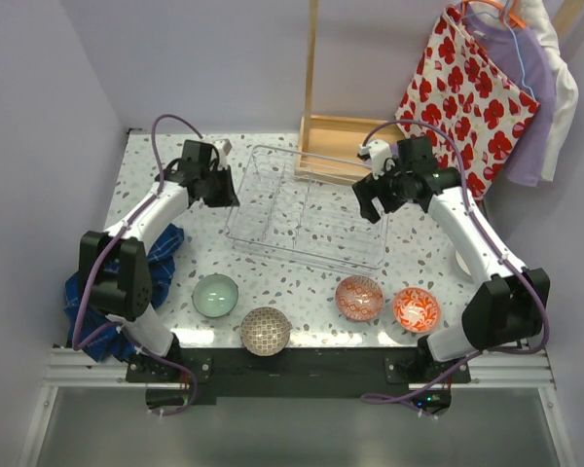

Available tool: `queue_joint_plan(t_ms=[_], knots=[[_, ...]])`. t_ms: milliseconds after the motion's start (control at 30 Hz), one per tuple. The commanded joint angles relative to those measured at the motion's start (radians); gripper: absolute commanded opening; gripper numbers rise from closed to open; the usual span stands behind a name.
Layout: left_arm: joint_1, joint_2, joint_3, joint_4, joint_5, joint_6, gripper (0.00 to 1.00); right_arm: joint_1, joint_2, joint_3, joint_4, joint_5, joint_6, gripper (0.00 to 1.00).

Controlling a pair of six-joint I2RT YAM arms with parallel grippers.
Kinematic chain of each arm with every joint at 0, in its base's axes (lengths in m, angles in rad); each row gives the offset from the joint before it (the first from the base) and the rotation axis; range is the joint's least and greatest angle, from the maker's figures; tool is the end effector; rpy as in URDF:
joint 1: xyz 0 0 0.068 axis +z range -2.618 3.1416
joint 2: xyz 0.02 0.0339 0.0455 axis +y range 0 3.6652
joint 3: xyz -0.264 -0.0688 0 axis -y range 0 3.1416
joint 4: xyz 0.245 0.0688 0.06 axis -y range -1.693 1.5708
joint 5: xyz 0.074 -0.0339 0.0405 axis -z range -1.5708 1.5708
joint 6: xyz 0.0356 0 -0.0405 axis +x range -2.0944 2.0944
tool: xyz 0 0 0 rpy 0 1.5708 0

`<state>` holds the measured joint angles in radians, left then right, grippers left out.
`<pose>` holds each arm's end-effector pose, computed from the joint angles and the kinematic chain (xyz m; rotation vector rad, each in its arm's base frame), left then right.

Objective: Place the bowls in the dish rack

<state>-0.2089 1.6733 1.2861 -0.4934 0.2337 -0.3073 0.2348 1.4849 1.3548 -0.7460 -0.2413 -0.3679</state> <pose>0.3560 -0.0839 0.2554 -0.0175 2.4870 -0.5100 0.3069 0.0822 0.3208 -0.8211 2.2832 0.2349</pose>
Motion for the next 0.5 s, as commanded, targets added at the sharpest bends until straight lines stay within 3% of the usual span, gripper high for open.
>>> queue_joint_plan(t_ms=[0,333,467], knots=[[0.020,-0.063,-0.014,0.067,-0.013,-0.133,0.00,0.003,-0.054,-0.011,-0.006,0.034,-0.022,0.89],[0.022,-0.104,-0.065,0.013,-0.019,-0.338,0.00,0.004,-0.049,-0.003,-0.016,0.042,-0.034,0.89],[0.022,-0.127,-0.088,0.004,0.013,-0.348,0.03,0.001,-0.060,-0.006,-0.030,0.048,-0.045,0.89]])
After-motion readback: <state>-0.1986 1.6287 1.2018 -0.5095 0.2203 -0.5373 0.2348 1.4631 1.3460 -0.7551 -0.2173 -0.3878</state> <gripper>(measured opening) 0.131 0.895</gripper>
